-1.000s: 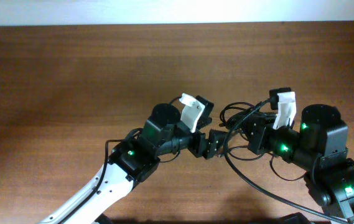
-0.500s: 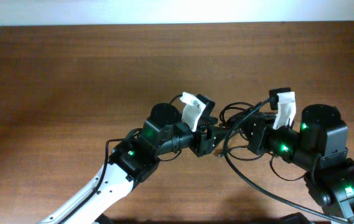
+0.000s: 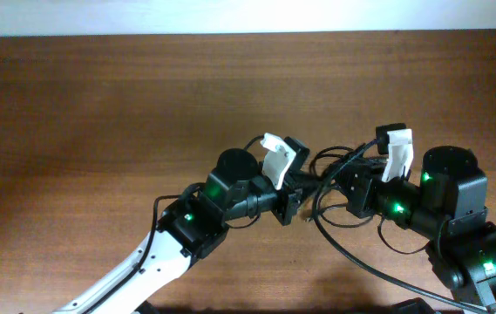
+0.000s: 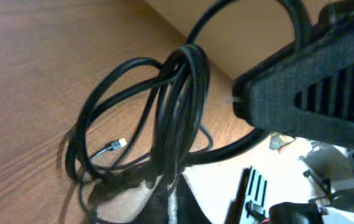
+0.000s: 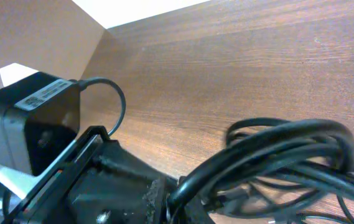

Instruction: Untangle cables

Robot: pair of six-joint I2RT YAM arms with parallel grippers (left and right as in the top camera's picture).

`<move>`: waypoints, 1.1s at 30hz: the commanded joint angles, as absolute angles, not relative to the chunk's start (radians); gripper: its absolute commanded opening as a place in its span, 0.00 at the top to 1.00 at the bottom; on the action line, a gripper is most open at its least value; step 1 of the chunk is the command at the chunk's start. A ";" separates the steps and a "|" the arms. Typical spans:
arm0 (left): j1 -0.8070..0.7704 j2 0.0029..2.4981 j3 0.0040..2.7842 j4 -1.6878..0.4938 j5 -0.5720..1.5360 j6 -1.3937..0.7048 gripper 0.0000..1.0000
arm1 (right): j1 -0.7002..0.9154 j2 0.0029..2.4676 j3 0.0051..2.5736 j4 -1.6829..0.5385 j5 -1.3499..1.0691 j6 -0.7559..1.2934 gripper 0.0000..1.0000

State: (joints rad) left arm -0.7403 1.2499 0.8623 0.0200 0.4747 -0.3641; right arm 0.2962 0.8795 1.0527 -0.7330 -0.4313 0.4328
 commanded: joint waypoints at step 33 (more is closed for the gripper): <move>-0.746 1.292 0.870 0.027 0.419 -0.372 0.37 | 0.301 0.865 1.065 -0.719 -0.459 0.415 0.96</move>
